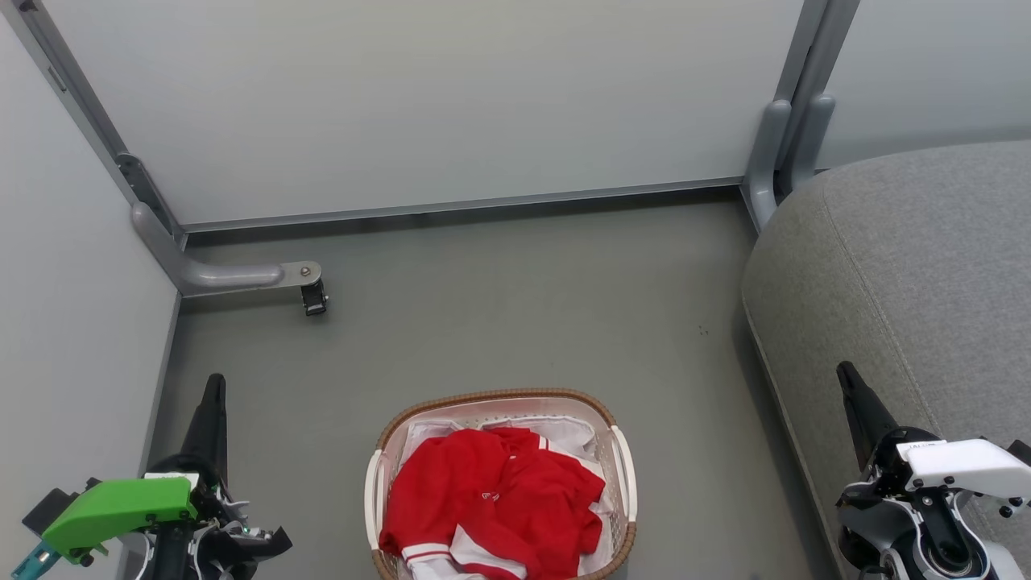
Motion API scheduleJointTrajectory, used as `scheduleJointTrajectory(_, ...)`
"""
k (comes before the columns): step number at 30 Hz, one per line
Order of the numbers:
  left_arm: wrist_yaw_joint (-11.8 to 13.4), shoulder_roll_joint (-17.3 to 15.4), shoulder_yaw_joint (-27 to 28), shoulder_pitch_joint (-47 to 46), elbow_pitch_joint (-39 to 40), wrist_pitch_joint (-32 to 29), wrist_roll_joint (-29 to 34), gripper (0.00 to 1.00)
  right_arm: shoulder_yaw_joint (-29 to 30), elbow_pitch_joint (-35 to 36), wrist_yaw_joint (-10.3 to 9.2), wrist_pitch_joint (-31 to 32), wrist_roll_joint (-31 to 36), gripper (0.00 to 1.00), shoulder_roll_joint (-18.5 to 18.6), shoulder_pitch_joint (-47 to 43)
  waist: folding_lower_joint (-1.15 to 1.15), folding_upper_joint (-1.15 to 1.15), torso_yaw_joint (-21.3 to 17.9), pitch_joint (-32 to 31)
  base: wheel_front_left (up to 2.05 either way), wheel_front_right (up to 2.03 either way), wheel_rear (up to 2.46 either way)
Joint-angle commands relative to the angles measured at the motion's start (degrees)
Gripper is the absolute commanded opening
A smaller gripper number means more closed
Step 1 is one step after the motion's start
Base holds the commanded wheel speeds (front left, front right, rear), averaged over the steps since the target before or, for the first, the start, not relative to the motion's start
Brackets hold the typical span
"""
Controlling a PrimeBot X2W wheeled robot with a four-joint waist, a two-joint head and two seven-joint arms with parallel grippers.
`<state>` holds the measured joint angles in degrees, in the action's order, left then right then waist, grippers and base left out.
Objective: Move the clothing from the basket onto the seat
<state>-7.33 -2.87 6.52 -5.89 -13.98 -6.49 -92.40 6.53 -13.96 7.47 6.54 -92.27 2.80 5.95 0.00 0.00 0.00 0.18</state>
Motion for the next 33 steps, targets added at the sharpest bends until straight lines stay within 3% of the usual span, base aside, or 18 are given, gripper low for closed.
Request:
scheduleJointTrajectory(1,-0.3,-0.1,0.0,-0.7,-0.1,-0.1,0.3,0.00,0.0,-0.1,0.05,0.0,0.0,0.00,0.2,0.5,0.00,0.00,0.0,0.0,0.00,0.00,0.00)
scheduleJointTrajectory(33,-0.3,-0.1,0.0,-0.7,-0.1,-0.1,0.3,0.00,0.0,-0.1,0.05,0.0,0.0,0.00,0.2,0.5,0.00,0.00,0.0,0.0,0.00,0.00,0.00)
